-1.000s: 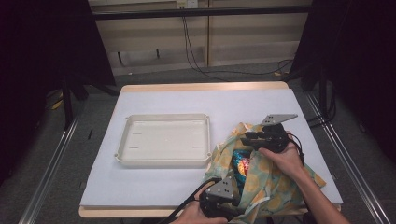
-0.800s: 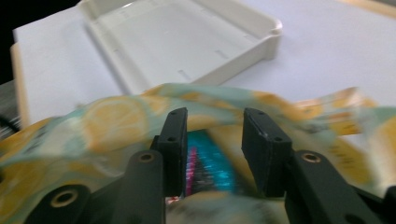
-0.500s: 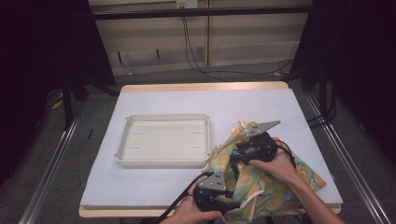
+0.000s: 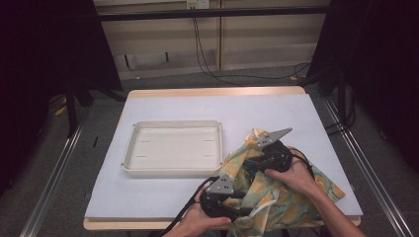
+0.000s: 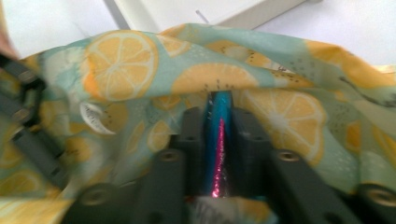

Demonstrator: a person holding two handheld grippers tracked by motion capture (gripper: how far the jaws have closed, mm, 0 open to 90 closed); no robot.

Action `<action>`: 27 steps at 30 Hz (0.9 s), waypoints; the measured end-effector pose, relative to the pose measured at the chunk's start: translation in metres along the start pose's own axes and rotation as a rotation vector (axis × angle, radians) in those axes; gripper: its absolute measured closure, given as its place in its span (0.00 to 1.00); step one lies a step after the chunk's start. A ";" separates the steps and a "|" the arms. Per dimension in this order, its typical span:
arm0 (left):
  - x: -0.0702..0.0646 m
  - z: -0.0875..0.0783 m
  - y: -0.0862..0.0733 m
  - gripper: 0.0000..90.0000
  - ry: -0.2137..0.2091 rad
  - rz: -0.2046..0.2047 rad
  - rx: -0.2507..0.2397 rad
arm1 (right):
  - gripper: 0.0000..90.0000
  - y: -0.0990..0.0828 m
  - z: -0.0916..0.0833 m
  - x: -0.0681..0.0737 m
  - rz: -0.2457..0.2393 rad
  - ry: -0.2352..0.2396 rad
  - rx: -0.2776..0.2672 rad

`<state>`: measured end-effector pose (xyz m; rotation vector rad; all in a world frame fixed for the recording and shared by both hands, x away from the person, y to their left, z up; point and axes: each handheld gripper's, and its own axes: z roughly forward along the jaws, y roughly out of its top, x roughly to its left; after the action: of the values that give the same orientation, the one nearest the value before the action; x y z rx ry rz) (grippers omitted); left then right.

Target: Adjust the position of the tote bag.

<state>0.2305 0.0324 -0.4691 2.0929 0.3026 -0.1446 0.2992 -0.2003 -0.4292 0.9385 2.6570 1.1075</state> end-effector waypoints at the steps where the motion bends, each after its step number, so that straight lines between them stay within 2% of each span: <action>1: 0.000 -0.001 0.000 0.51 0.009 0.003 0.007 | 0.93 0.000 -0.003 -0.001 0.005 -0.014 -0.009; 3: 0.001 0.000 0.000 0.51 -0.003 -0.006 0.000 | 0.98 -0.001 -0.009 -0.005 0.036 -0.033 -0.050; 4: 0.000 0.002 0.000 0.52 -0.007 0.003 0.012 | 0.99 0.000 -0.011 -0.008 0.045 -0.038 -0.066; 5: -0.003 0.004 -0.001 0.53 -0.010 -0.007 0.015 | 0.99 0.000 -0.013 -0.011 0.056 -0.034 -0.079; 7: -0.006 0.007 -0.001 0.54 -0.020 0.016 0.028 | 1.00 0.002 -0.017 -0.016 0.068 -0.035 -0.100; 9: -0.009 0.009 -0.001 0.57 -0.021 0.021 0.019 | 1.00 0.006 -0.021 -0.017 0.077 -0.037 -0.123; 10: -0.011 0.007 0.000 0.60 -0.033 0.038 0.013 | 1.00 0.007 -0.022 -0.017 0.074 -0.041 -0.129; 12: -0.014 0.005 0.002 0.75 -0.061 0.042 -0.004 | 1.00 0.009 -0.025 -0.018 0.079 -0.054 -0.141; 14: -0.018 0.003 0.004 0.87 -0.078 0.062 -0.009 | 1.00 0.010 -0.027 -0.022 0.104 -0.066 -0.175; 17: -0.024 0.004 0.008 0.96 -0.092 0.107 -0.008 | 1.00 0.012 -0.022 -0.030 0.136 -0.091 -0.185; 19: -0.025 0.007 0.009 0.97 -0.081 0.130 0.005 | 1.00 0.014 -0.016 -0.035 0.163 -0.105 -0.188; 21: -0.023 0.010 0.007 0.95 -0.077 0.119 0.019 | 0.99 0.015 -0.011 -0.037 0.163 -0.105 -0.174; 22: -0.021 0.011 0.005 0.90 -0.067 0.104 0.021 | 0.98 0.015 -0.008 -0.037 0.168 -0.109 -0.176; 27: -0.011 0.006 0.003 0.71 -0.033 0.064 0.002 | 0.74 0.012 -0.008 -0.035 0.151 -0.085 -0.196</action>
<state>0.2210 0.0243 -0.4667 2.0971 0.2150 -0.1411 0.3308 -0.2188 -0.4198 1.1337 2.3914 1.3010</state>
